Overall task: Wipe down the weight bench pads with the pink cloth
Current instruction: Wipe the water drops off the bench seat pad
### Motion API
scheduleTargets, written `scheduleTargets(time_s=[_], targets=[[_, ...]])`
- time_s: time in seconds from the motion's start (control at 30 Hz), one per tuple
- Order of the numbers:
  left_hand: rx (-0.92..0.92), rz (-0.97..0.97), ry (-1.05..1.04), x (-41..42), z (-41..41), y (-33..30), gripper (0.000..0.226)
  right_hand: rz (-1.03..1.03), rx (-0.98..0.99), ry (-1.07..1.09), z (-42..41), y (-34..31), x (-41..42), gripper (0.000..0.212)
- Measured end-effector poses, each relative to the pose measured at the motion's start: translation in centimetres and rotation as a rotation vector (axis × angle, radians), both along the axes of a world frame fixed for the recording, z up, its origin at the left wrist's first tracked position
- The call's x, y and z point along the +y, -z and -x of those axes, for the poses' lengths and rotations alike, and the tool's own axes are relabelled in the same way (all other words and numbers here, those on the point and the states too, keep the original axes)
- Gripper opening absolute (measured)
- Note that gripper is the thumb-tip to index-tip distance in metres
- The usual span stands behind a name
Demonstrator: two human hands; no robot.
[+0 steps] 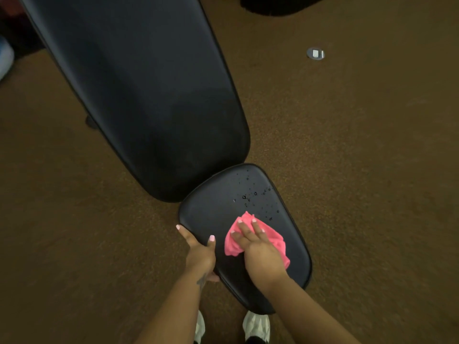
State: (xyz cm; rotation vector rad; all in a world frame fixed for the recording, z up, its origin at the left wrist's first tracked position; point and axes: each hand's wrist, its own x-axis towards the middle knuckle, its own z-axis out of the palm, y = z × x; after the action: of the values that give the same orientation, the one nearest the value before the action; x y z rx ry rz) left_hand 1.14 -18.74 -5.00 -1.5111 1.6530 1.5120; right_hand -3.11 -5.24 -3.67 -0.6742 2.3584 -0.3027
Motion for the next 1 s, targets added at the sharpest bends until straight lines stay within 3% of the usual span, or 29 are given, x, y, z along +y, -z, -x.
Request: scheduleTargets(time_s=[0.2,0.27,0.53,0.67,0.77,0.87,1.0], targets=[[0.02,-0.022,-0.041,0.3,0.0,-0.2,0.092,-0.014,-0.052,-0.175,-3.2,1.2,0.6,0.074],[0.014,-0.021,-0.052,0.3,0.0,-0.2,0.093,0.032,0.042,-0.19,-3.7,1.2,1.9,0.076],[-0.008,0.021,-0.027,0.4,0.0,0.1,0.093,0.015,-0.011,0.014,-0.6,0.4,1.3,0.069],[0.003,0.081,-0.019,0.5,-0.1,0.5,0.091,-0.029,0.006,-0.258,-2.8,0.8,0.0,0.085],[-0.003,0.075,-0.028,0.5,0.0,0.5,0.091,0.031,-0.014,-0.287,-4.5,1.1,1.6,0.076],[0.008,0.009,-0.066,0.4,0.1,0.2,0.092,0.024,0.06,-0.172,-4.3,0.0,3.5,0.069],[0.024,0.005,-0.069,0.4,0.0,0.4,0.092,-0.003,-0.042,-0.121,-2.8,0.4,3.4,0.07]])
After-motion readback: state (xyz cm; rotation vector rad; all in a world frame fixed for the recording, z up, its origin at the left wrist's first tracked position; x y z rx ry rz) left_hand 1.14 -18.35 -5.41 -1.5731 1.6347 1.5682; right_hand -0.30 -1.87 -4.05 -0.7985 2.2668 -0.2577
